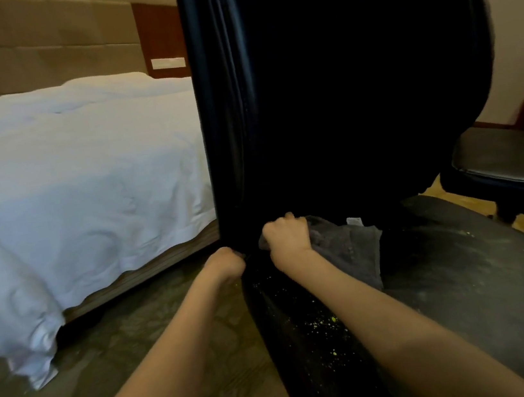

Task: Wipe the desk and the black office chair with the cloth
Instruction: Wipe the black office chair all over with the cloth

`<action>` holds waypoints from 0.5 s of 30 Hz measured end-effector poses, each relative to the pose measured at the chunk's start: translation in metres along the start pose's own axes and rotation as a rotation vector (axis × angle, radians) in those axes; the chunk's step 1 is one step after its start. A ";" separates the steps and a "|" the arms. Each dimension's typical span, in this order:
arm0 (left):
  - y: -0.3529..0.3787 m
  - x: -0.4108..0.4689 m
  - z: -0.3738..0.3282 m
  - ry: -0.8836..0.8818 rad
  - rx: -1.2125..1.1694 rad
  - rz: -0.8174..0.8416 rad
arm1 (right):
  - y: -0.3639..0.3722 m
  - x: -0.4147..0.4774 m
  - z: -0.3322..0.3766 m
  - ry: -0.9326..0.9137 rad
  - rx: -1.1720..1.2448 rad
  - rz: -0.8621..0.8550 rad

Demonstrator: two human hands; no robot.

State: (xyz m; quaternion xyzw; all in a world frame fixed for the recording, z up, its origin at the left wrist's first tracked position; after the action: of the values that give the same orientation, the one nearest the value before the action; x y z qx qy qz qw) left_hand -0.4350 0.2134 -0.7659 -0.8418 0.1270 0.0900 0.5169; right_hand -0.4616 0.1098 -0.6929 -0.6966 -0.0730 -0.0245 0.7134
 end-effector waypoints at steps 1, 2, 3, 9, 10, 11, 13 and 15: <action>-0.002 0.000 0.000 0.004 -0.021 -0.003 | -0.001 0.001 -0.002 0.002 0.024 -0.008; -0.002 0.000 -0.001 0.009 -0.029 0.006 | -0.003 0.001 -0.004 -0.005 0.043 -0.015; -0.001 0.000 -0.002 0.003 -0.046 0.019 | -0.004 0.001 -0.005 -0.027 0.065 -0.013; 0.000 -0.004 0.002 0.016 -0.174 -0.009 | -0.007 -0.005 0.000 -0.163 0.153 -0.018; -0.001 -0.007 0.001 0.015 -0.179 -0.011 | -0.008 -0.007 0.005 -0.181 0.203 -0.036; -0.002 -0.010 0.000 0.011 -0.170 -0.016 | -0.008 -0.009 0.010 -0.198 0.266 -0.044; -0.001 -0.021 -0.002 0.001 -0.156 0.016 | -0.007 -0.011 0.011 -0.205 0.413 -0.049; 0.001 -0.030 -0.006 0.032 -0.197 0.053 | -0.017 -0.012 -0.005 -0.176 0.612 -0.102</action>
State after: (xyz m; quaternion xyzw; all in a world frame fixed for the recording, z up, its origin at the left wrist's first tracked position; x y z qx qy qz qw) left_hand -0.4634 0.2118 -0.7555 -0.8863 0.1482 0.1022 0.4267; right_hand -0.4755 0.1037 -0.6782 -0.4445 -0.1731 0.0233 0.8786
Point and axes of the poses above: each hand's wrist, its own x-axis towards the middle knuckle, its own y-axis out of the palm, z = x × y, the point moved 9 cm from there along x, towards the middle knuckle, and after that the axes turned 12 degrees about x, right-handed, at the moved point
